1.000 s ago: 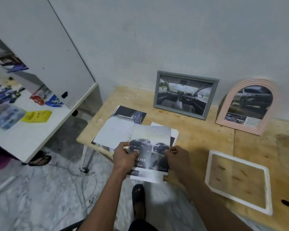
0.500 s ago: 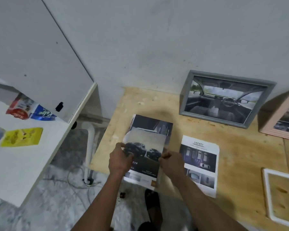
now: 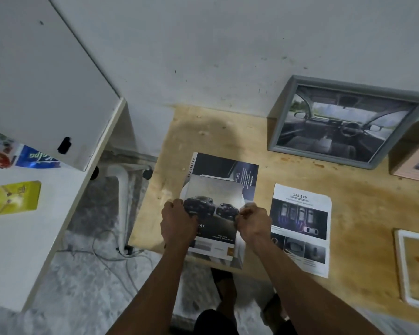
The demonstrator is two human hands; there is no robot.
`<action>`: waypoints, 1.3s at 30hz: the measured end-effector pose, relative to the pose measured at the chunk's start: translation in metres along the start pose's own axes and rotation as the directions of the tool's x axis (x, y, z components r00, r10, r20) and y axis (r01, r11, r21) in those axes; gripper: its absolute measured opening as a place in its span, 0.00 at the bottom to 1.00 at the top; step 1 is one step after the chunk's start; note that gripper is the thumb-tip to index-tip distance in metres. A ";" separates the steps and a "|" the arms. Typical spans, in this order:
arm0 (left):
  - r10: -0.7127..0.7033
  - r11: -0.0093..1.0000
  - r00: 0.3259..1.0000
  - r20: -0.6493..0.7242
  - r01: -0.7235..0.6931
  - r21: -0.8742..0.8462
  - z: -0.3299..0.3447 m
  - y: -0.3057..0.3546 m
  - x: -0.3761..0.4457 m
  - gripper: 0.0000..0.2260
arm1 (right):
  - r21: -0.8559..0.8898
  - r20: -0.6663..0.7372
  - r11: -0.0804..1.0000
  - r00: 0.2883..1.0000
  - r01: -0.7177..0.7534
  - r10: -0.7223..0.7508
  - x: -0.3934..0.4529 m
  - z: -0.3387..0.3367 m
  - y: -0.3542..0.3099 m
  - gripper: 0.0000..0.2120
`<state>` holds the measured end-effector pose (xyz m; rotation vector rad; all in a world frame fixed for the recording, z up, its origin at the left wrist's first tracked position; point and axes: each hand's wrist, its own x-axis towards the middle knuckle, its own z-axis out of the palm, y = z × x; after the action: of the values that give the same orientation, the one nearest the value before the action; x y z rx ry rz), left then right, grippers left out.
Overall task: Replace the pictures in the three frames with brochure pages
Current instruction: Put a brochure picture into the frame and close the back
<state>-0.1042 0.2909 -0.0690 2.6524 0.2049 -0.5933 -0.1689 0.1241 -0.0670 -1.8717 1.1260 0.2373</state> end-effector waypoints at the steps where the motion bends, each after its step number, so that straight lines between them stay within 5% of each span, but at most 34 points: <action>1: 0.006 1.000 1.000 -0.015 -0.006 0.030 -0.001 0.001 -0.002 0.24 | -0.005 -0.006 1.000 1.000 -0.002 0.002 0.000 -0.001 0.001 0.03; 8: 0.157 0.985 0.983 -0.099 -0.163 -0.061 0.016 0.033 -0.030 0.23 | 0.061 -0.060 0.998 0.998 -0.008 0.011 -0.001 -0.037 0.026 0.04; 13: 0.280 0.947 0.958 0.063 -0.265 -0.182 0.051 0.076 -0.066 0.09 | 0.023 -0.264 0.993 0.957 -0.117 0.119 0.000 -0.091 0.058 0.05; 16: 0.321 0.941 0.931 0.173 -0.293 -0.171 0.071 0.103 -0.085 0.13 | 0.032 -0.323 0.991 0.937 -0.129 0.132 0.003 -0.121 0.082 0.10; 19: 0.283 0.955 0.931 0.230 -0.252 -0.155 0.088 0.125 -0.096 0.18 | -0.005 -0.322 0.986 0.934 -0.164 0.154 0.006 -0.142 0.101 0.19; 23: 0.221 0.973 0.943 0.247 -0.195 -0.127 0.115 0.136 -0.101 0.15 | 0.027 -0.251 0.986 0.954 -0.164 0.166 0.012 -0.154 0.115 0.21; 30: 0.081 0.986 0.983 0.164 -0.054 -0.160 0.122 0.158 -0.106 0.13 | 0.110 -0.114 0.972 0.969 -0.206 0.218 0.030 -0.165 0.121 0.14; 35: -0.047 0.944 0.990 0.135 0.088 -0.317 0.129 0.167 -0.118 0.02 | 0.070 -0.020 0.981 0.983 -0.180 0.181 0.041 -0.179 0.129 0.11; 39: -0.137 0.866 0.983 0.125 0.180 -0.466 0.132 0.175 -0.137 0.03 | 0.108 0.036 0.988 0.994 -0.109 0.106 0.041 -0.197 0.136 0.07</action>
<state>-0.2369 0.0698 -0.0547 2.1388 0.4829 -0.6174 -0.3046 -0.0773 -0.0604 -1.7081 1.1966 0.2588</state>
